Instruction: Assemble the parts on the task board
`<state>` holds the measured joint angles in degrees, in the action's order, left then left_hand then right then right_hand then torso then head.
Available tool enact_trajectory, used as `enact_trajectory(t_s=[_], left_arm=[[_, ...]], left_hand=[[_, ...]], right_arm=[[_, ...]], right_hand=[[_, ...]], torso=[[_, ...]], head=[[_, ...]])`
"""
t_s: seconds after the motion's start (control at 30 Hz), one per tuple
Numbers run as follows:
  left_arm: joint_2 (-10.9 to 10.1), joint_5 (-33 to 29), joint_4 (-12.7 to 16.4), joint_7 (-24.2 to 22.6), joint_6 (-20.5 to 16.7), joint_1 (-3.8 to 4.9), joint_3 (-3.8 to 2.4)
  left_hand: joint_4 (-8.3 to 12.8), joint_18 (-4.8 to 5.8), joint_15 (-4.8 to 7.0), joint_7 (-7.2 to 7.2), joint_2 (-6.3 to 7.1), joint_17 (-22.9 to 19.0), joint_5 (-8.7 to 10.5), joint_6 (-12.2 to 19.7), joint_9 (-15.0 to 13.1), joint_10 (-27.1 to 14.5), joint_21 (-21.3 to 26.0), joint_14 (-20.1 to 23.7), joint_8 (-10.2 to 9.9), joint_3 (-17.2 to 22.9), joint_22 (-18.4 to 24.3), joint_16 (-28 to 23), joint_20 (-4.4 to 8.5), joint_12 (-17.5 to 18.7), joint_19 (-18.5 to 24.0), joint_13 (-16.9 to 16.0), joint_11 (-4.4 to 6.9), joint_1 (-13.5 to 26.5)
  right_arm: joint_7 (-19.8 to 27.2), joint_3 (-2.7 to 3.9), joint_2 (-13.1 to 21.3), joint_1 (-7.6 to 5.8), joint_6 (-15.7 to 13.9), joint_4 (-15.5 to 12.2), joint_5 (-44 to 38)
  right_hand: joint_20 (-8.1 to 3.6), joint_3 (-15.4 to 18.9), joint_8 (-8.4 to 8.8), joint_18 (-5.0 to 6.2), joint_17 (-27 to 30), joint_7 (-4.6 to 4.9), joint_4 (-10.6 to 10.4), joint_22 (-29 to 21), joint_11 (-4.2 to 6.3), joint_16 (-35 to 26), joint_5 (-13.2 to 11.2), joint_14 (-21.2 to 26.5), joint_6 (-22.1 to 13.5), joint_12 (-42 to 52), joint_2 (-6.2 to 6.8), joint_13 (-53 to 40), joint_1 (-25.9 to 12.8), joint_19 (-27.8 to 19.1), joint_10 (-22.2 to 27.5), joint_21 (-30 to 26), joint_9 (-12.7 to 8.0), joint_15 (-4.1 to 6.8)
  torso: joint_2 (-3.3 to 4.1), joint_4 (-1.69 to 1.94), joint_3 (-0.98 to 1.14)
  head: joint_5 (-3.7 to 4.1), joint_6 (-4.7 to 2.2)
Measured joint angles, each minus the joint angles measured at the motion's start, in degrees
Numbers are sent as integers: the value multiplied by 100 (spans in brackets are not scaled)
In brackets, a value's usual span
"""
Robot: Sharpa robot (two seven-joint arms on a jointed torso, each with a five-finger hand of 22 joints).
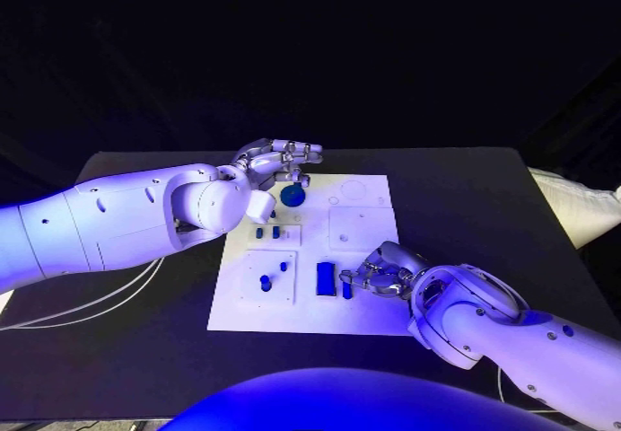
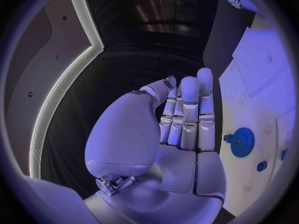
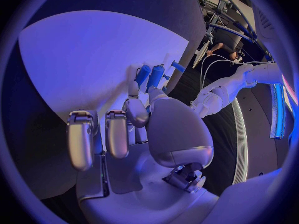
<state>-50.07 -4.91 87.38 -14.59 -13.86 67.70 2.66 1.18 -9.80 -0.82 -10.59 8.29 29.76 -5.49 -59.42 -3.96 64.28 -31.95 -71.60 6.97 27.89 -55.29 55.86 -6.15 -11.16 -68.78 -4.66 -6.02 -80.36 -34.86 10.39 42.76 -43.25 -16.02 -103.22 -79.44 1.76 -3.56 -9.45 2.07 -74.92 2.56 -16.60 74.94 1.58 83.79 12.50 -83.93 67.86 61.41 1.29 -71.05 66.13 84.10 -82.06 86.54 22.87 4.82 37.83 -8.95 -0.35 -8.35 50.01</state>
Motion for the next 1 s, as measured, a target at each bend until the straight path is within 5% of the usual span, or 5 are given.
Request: enact_trajectory(t_s=[1.0], left_arm=[[19, 12, -41, 20, 19, -1, 8]], left_hand=[[0, -1, -21, 0, 0, -9, 0, 0, 0, -21, 0, 20, 0, 0, 6, 0, 0, 0, 0, 0, -21, 0]], right_arm=[[19, -1, 352, 103, 138, -429, -213]], right_hand=[[0, 585, 46, 3, 1, 39, 142, -2, -21, -23, -365, 0, -40, -134, 197, 7, 137, 0, 21, 0, 32, 0]], torso=[[-7, 2, -1]], head=[[53, 0]])
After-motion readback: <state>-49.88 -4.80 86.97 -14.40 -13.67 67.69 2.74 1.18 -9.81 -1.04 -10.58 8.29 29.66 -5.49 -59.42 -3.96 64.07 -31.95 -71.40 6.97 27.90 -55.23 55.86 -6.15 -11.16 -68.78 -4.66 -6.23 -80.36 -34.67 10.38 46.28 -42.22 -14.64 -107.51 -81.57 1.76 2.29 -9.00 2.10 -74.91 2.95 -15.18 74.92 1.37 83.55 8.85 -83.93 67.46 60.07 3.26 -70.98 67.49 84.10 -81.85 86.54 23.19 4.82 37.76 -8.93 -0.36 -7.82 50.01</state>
